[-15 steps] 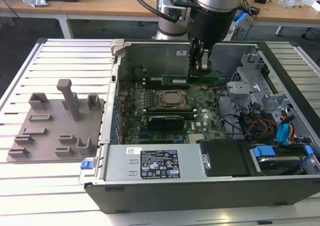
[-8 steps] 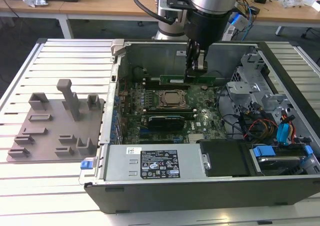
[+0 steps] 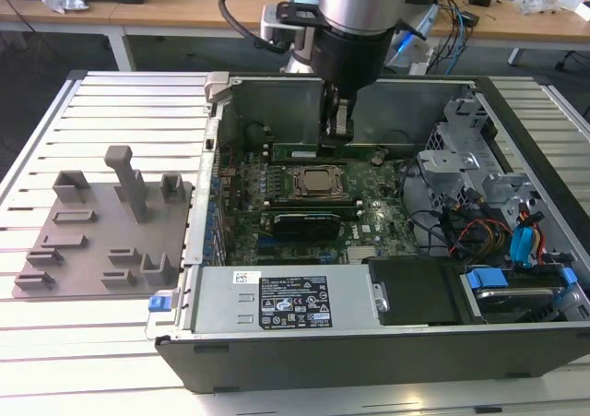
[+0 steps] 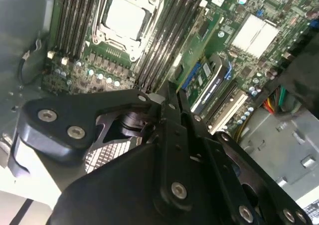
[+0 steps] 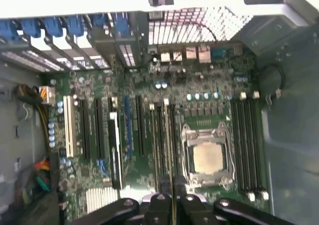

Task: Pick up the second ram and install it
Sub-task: 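Insert the second ram into the second slot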

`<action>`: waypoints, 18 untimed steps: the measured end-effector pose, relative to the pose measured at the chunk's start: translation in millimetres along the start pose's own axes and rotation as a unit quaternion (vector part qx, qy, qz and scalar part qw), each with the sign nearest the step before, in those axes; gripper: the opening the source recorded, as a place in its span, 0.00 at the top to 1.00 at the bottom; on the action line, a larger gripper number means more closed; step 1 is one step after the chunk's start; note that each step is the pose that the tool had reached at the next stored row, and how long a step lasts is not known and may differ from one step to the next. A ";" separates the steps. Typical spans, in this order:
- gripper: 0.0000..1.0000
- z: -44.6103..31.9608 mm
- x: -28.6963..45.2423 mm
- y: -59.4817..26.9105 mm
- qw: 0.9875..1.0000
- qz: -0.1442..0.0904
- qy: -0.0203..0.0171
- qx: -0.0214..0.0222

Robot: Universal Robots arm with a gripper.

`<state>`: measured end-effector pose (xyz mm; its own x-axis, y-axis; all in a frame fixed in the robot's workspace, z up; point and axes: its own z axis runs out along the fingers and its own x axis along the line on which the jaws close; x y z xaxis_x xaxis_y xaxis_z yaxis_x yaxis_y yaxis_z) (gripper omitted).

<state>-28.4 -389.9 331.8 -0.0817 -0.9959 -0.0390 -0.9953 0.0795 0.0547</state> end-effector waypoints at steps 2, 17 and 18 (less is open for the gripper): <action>0.86 6.9 0.4 0.7 1.000 0.000 0.000 0.000; 0.86 55.9 -2.2 -2.9 1.000 0.001 0.003 0.000; 0.86 59.0 -2.6 -3.3 1.000 0.000 0.004 0.000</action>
<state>-27.9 -385.0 272.9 -0.0822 -0.9961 -0.0311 -0.9953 0.0805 0.0542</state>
